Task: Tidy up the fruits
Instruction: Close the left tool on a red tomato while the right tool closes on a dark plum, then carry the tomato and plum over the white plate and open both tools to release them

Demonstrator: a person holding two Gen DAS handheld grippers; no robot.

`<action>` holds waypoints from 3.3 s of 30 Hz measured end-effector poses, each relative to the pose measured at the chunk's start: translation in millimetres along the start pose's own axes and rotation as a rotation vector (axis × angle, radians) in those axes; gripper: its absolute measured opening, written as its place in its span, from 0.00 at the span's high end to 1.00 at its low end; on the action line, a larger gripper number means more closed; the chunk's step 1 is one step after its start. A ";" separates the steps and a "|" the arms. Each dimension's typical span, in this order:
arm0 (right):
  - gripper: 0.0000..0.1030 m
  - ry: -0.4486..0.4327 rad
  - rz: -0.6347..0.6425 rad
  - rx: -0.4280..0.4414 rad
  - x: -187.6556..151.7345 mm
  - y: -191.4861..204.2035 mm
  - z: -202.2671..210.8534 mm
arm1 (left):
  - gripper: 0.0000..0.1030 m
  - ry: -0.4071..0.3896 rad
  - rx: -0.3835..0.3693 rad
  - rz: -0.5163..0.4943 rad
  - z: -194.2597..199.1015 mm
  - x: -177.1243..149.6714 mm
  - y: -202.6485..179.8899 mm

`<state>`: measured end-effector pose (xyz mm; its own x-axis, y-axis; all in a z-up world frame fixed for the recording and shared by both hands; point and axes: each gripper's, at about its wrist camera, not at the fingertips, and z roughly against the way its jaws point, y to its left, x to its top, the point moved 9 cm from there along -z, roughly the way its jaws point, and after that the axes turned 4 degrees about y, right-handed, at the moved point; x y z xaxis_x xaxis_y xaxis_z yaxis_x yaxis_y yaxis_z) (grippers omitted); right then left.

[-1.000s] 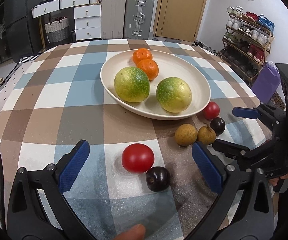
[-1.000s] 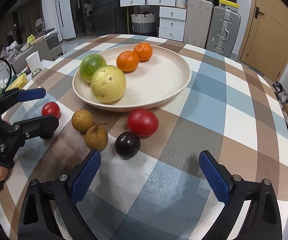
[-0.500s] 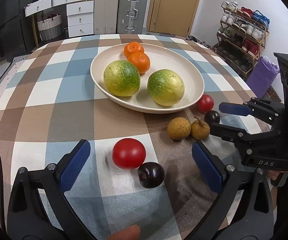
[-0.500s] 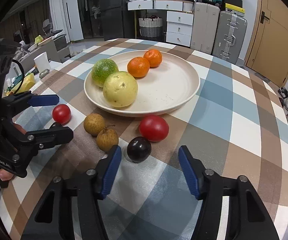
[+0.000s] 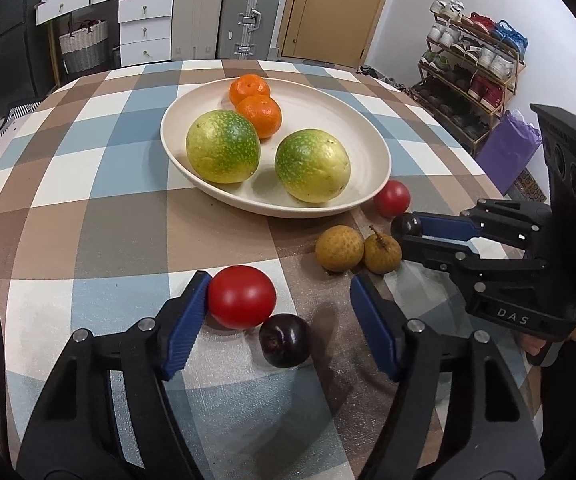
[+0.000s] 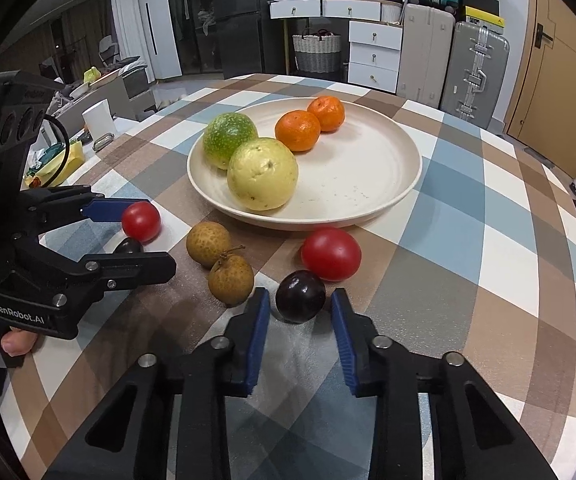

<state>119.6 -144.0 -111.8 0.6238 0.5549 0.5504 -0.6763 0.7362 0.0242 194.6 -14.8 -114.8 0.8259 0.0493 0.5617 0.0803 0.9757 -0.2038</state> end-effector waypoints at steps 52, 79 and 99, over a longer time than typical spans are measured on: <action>0.75 -0.256 -0.122 0.033 31.6 -21.7 51.4 | 0.72 -0.225 0.036 0.035 43.7 27.8 8.5; 0.75 -0.271 -0.217 0.024 61.3 -43.8 36.6 | 0.72 -0.183 0.098 -0.013 -0.1 65.9 17.3; 0.75 -0.245 -0.252 0.012 78.7 -52.9 11.0 | 0.72 -0.197 0.112 -0.014 -11.4 89.2 23.9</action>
<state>200.2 -143.5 -60.6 0.6598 0.2460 0.7100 -0.5186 0.8329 0.1934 276.5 10.5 -78.7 0.6996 0.0656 0.7115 0.0195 0.9937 -0.1108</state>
